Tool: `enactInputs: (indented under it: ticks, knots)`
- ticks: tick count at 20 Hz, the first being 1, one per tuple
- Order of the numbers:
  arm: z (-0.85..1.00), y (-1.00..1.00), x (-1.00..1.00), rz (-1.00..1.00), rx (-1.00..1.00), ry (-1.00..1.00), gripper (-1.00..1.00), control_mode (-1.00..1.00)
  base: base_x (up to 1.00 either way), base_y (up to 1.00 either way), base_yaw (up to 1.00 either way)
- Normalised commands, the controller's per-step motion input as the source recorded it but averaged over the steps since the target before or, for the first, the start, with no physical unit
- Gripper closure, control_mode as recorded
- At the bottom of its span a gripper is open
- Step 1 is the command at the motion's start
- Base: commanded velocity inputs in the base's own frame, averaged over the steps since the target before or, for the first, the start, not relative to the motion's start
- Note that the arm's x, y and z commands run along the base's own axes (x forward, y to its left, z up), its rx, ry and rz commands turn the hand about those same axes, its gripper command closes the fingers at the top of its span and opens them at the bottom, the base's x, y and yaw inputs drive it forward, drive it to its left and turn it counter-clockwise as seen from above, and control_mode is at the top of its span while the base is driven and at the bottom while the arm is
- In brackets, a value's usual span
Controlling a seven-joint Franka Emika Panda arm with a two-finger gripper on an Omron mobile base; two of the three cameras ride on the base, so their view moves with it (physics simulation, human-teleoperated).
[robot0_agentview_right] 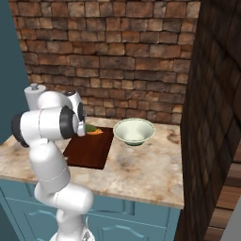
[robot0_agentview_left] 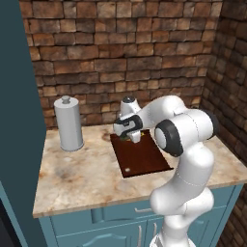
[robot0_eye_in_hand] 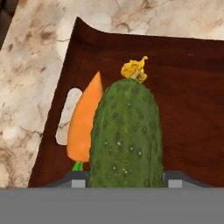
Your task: Place the two vegetables and bowl onto the tray for setting up a vegetable dip station.
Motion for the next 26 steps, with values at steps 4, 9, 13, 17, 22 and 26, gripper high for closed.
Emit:
enactInputs:
  ticks: [4,9,13,17,22,26]
  knots:
    - [-0.03,0.0,0.18,-0.27,0.0,0.0,1.0,-1.0,0.0,0.0,0.0]
    - [-0.16,-0.02,0.19,-0.2,0.0,0.0,1.0,-1.0,0.0,0.0,0.0]
    - [-0.17,-0.01,0.21,-0.15,0.0,0.0,1.0,-1.0,0.0,0.0,0.0]
    - [-0.04,0.0,0.19,-0.01,0.0,0.0,1.0,-1.0,0.0,0.0,0.0]
    - [-0.05,-0.01,0.11,0.0,0.0,0.0,1.0,-1.0,0.0,0.0,0.0]
    - [0.0,-0.01,0.0,0.0,0.0,0.0,1.0,-1.0,0.0,0.0,0.0]
